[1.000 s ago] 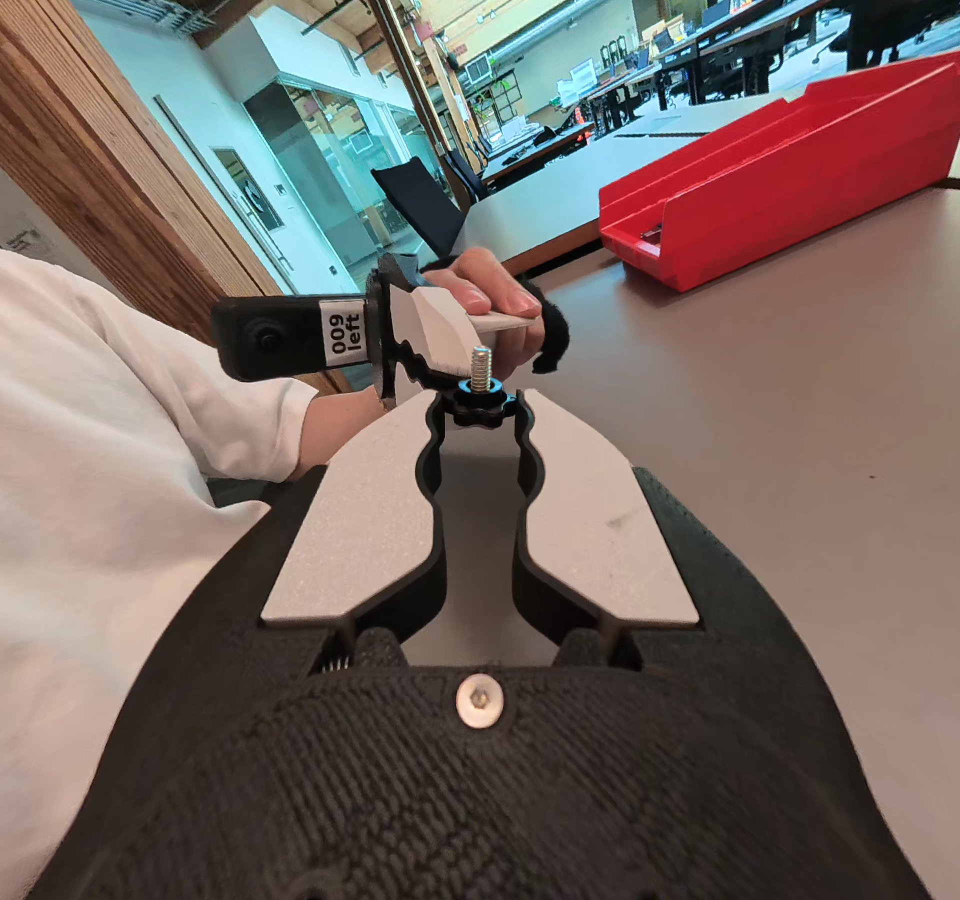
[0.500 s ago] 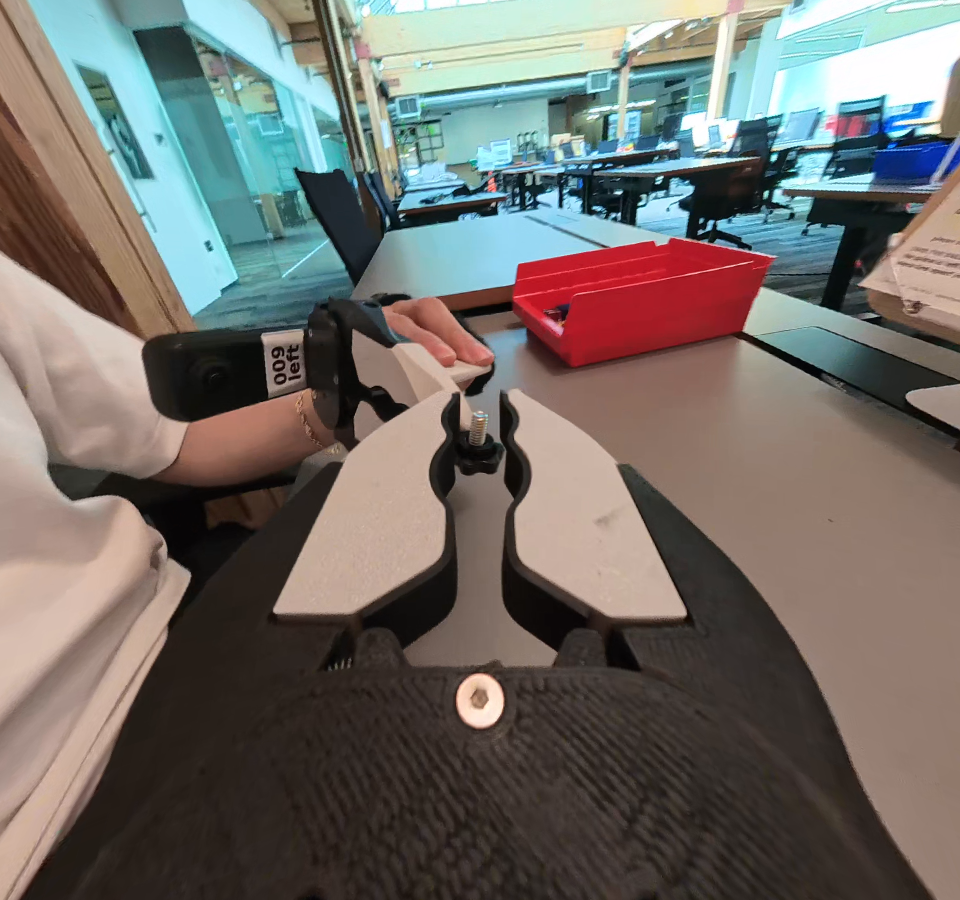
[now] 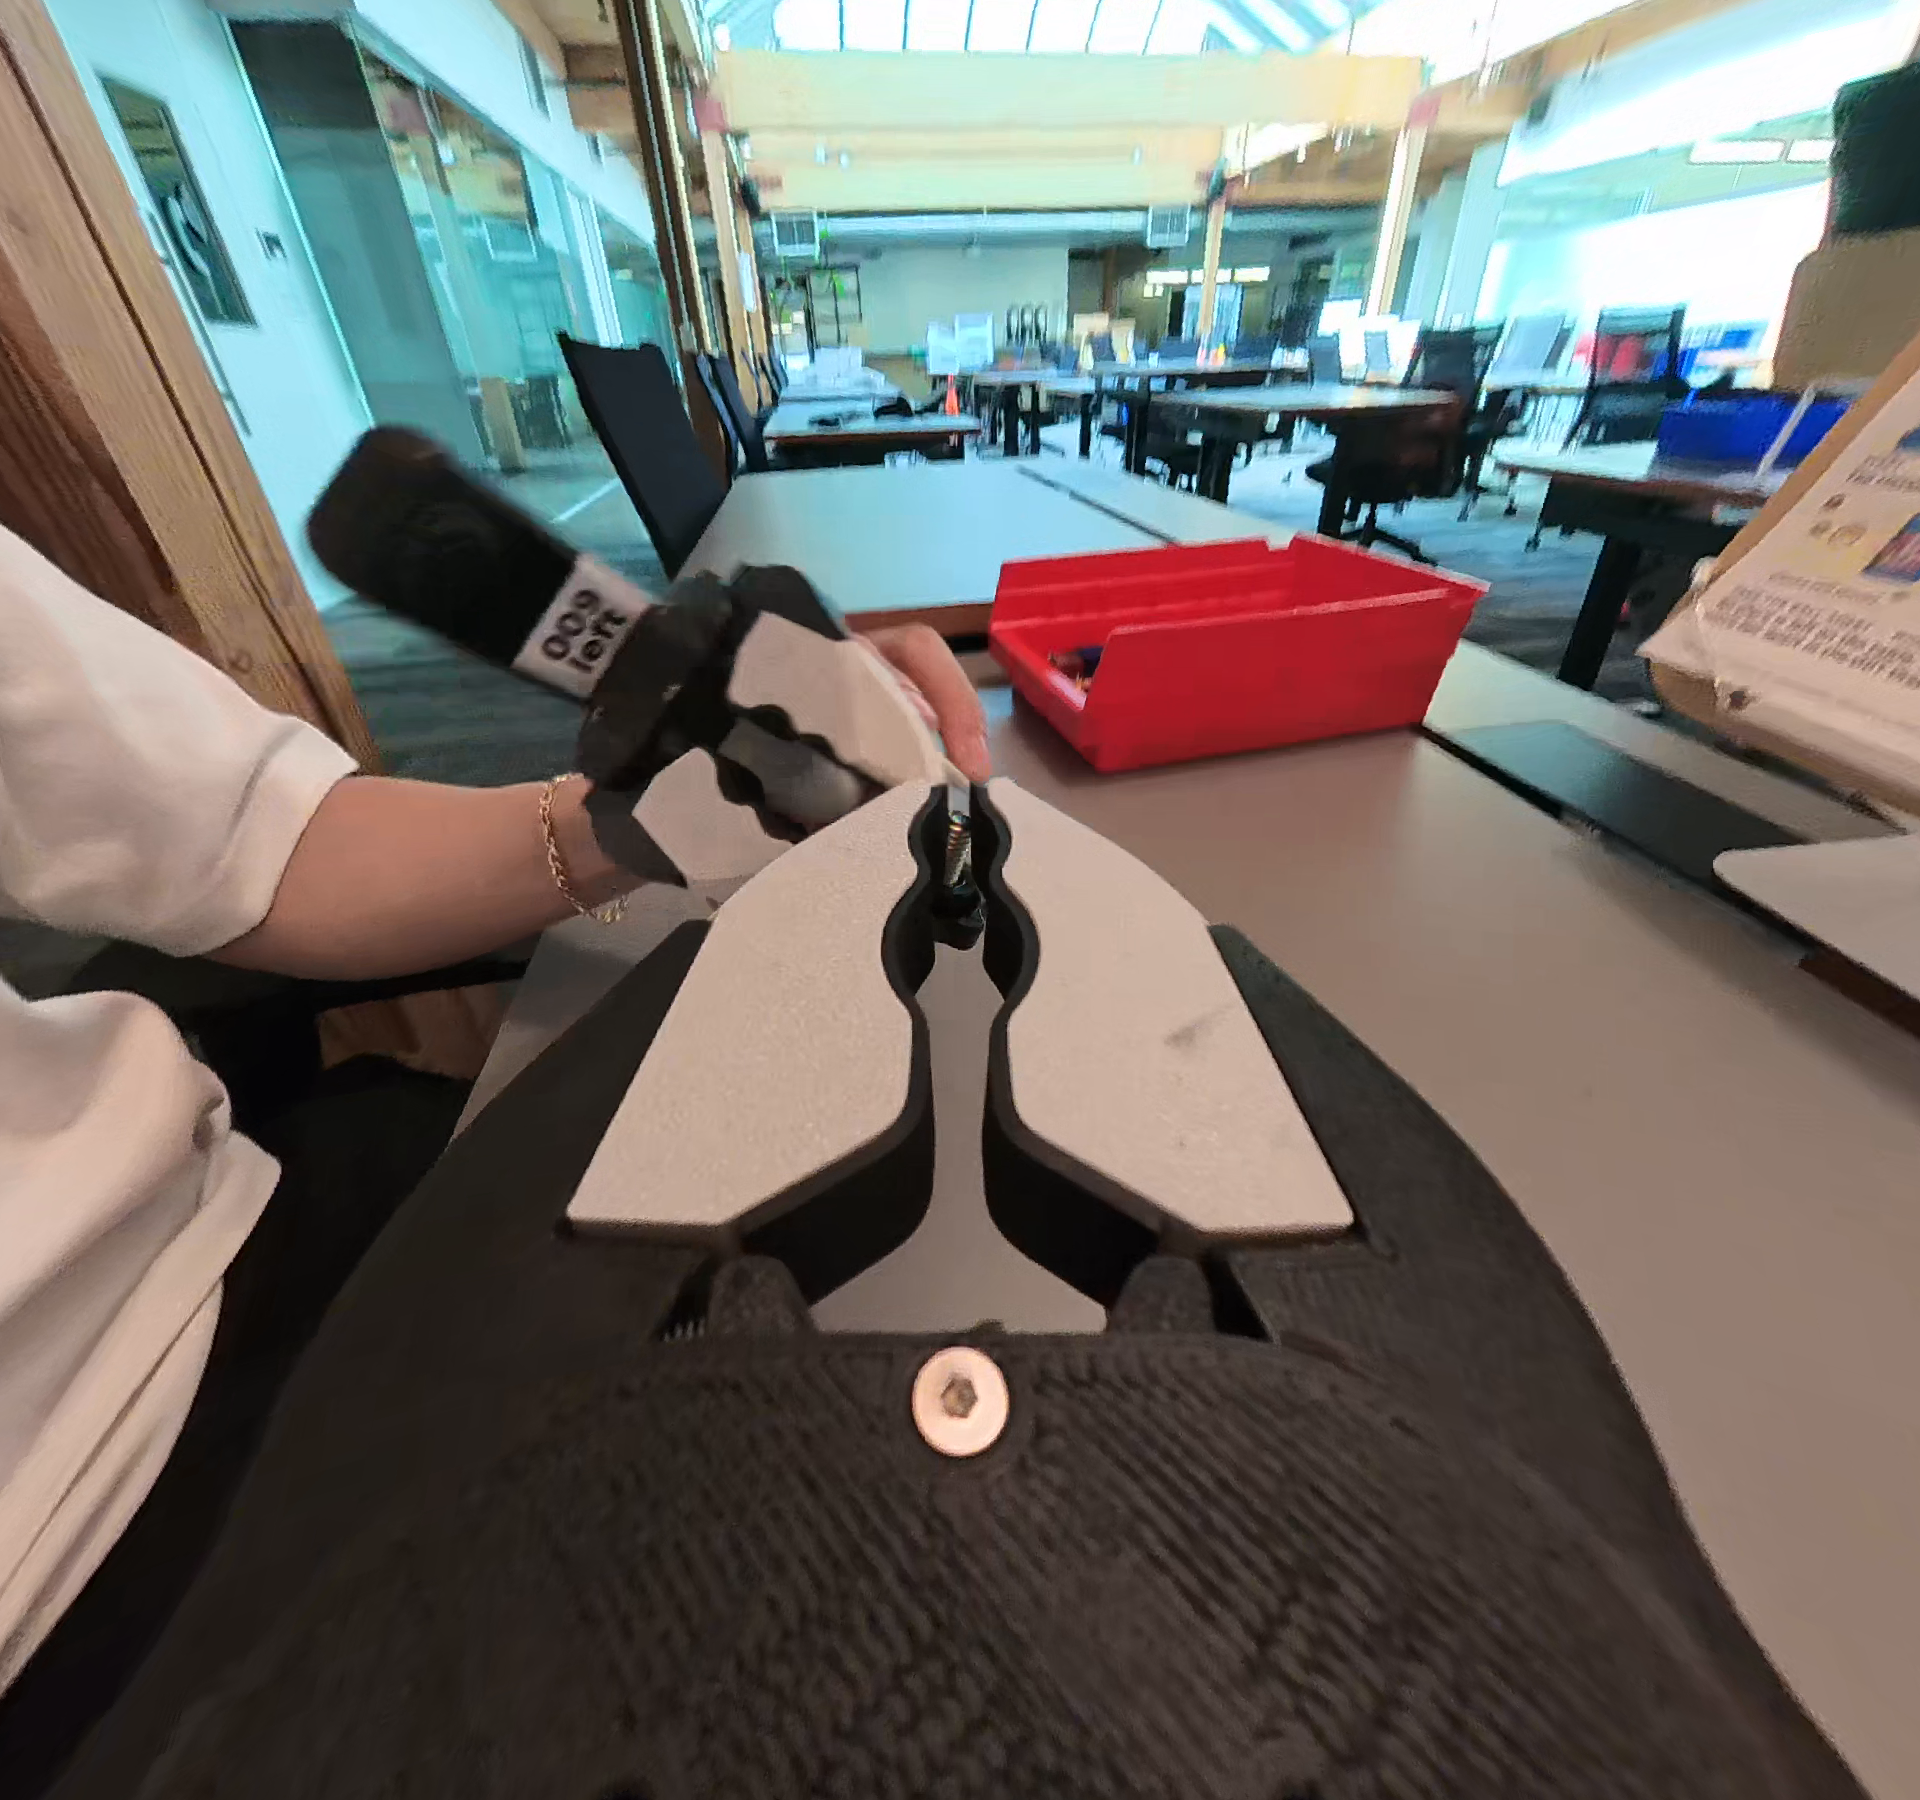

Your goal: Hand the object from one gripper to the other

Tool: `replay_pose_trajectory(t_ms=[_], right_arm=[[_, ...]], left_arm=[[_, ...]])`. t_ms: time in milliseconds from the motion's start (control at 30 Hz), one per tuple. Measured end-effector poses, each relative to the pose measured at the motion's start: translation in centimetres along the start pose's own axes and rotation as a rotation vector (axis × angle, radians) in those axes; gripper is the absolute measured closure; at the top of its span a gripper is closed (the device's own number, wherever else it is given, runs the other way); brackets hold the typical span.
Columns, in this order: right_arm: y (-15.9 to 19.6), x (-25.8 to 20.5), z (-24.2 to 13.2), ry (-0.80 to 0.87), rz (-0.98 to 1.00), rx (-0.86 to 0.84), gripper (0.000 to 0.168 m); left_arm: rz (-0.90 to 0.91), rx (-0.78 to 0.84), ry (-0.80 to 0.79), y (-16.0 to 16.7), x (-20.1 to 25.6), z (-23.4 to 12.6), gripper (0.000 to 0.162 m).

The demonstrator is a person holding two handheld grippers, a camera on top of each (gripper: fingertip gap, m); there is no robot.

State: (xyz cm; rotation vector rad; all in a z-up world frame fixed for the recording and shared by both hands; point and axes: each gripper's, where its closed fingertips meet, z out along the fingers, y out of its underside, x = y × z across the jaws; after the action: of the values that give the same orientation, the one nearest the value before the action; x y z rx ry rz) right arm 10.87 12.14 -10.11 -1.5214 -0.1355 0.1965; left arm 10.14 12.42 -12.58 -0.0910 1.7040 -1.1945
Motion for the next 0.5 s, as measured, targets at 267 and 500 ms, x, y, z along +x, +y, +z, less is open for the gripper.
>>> replay_pose_trajectory(t_ms=[267, 500], right_arm=[[0.0, -0.8, 0.1, -0.013, -0.143, 0.003, 0.165], [0.6, -1.3, 1.0, -0.010, -0.209, -0.032, 0.165]], left_arm=[[-0.762, -0.036, 0.263, 0.1, 0.7, 0.5, 0.119], [-0.777, -0.059, 0.301, 0.4, 1.5, 0.7, 0.146]])
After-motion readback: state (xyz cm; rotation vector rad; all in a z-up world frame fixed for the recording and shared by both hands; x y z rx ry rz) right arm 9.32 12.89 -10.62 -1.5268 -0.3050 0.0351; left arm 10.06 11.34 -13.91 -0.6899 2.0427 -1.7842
